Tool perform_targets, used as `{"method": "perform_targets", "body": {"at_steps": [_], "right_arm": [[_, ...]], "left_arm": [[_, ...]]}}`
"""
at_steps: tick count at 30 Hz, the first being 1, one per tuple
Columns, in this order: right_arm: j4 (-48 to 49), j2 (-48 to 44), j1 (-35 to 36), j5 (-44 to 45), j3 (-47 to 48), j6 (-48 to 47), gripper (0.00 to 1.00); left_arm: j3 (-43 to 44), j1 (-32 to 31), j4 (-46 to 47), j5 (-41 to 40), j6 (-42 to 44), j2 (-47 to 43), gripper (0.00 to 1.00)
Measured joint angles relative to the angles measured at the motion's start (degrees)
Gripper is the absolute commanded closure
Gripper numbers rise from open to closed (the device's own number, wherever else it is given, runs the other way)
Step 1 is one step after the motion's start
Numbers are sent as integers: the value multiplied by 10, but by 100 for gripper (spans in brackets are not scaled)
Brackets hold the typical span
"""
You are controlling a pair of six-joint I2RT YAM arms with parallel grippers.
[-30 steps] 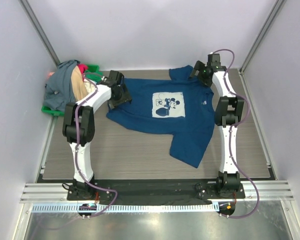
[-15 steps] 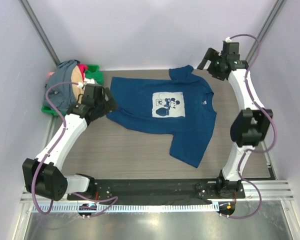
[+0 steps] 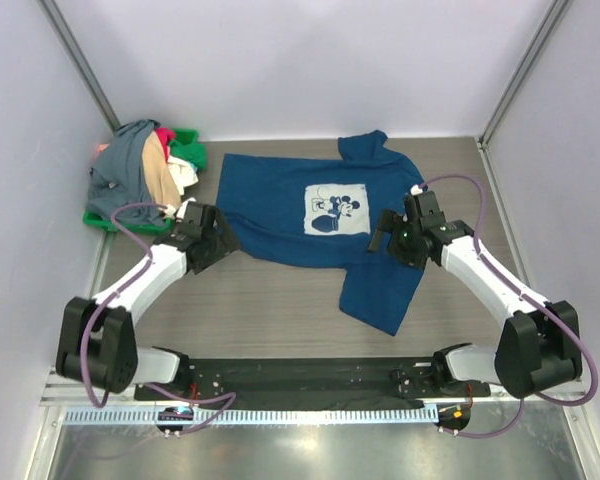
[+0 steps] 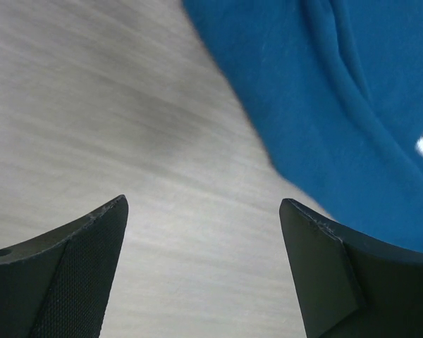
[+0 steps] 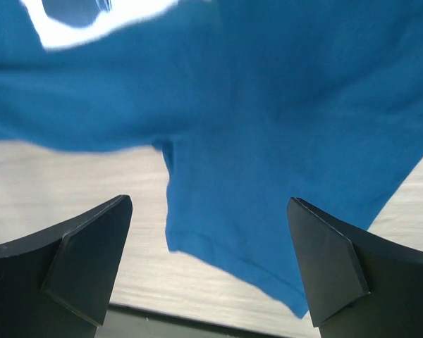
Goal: Fold and stack the t-shirts
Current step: Flatten the tshirt out
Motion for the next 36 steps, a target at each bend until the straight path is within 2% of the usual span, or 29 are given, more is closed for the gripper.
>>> {"method": "perform_targets", "body": {"at_steps": [5, 9, 14, 16, 17, 19, 20, 21, 23, 28, 30, 31, 32, 33, 35, 36], "right_arm": [[15, -26, 12, -4, -26, 10, 2], [33, -38, 12, -6, -26, 10, 2], [43, -39, 12, -10, -30, 9, 3], [46, -39, 12, -12, -36, 9, 3], [46, -39, 12, -12, -40, 8, 3], [46, -39, 12, -12, -46, 7, 3], [46, -39, 12, -12, -47, 7, 2], [46, -39, 12, -12, -49, 7, 3], [47, -39, 12, -12, -49, 6, 3], [44, -47, 12, -12, -48, 3, 3], [39, -56, 12, -12, -47, 2, 2], [34, -62, 12, -12, -45, 0, 1], [30, -66, 12, -12, -42, -2, 1], [26, -68, 12, -12, -38, -3, 1], [21, -68, 12, -12, -26, -6, 1], [20, -68, 12, -12, -21, -6, 1]], "left_arm": [[2, 0, 68, 0, -15, 84, 20], [15, 0, 100, -5, -16, 159, 30], [50, 0, 143, -20, -18, 205, 41], [61, 0, 153, -22, -19, 219, 53], [66, 0, 158, -24, -20, 226, 64], [74, 0, 167, -23, -22, 240, 79], [79, 1, 170, -23, -23, 247, 91], [85, 1, 173, -23, -25, 253, 96], [96, 0, 165, -22, -17, 261, 100], [172, -8, 50, -30, 15, 246, 97], [223, -11, -16, -28, 32, 230, 82], [255, -12, -52, -28, 44, 219, 68], [288, -13, -85, -29, 54, 211, 39], [318, -13, -108, -31, 66, 204, 31], [365, -14, -148, -40, 81, 192, 21], [375, -14, -160, -45, 88, 184, 21]]}}
